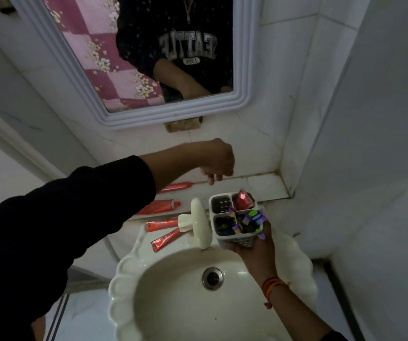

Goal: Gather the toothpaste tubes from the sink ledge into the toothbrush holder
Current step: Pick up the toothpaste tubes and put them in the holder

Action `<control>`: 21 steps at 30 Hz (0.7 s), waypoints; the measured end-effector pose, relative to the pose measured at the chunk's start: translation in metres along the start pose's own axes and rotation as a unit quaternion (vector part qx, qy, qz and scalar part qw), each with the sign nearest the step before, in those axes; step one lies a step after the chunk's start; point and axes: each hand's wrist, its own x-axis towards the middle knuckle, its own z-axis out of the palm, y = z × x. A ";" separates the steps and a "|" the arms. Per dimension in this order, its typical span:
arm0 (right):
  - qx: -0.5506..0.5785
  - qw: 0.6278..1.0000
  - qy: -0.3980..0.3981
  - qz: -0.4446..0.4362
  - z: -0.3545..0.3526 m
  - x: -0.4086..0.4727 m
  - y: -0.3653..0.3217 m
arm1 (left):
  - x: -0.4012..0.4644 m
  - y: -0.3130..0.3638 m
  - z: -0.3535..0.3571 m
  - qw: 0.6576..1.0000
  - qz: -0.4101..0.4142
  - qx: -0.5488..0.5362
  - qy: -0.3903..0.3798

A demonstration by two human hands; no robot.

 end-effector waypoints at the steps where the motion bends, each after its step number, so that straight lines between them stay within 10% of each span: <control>1: 0.006 1.000 0.002 0.004 0.001 0.000 0.000 | -0.002 -0.018 0.005 1.000 -0.020 0.001 0.010; 21: -0.037 0.999 0.001 0.032 0.006 0.001 0.008 | 0.018 -0.183 0.145 0.980 -0.047 0.151 0.118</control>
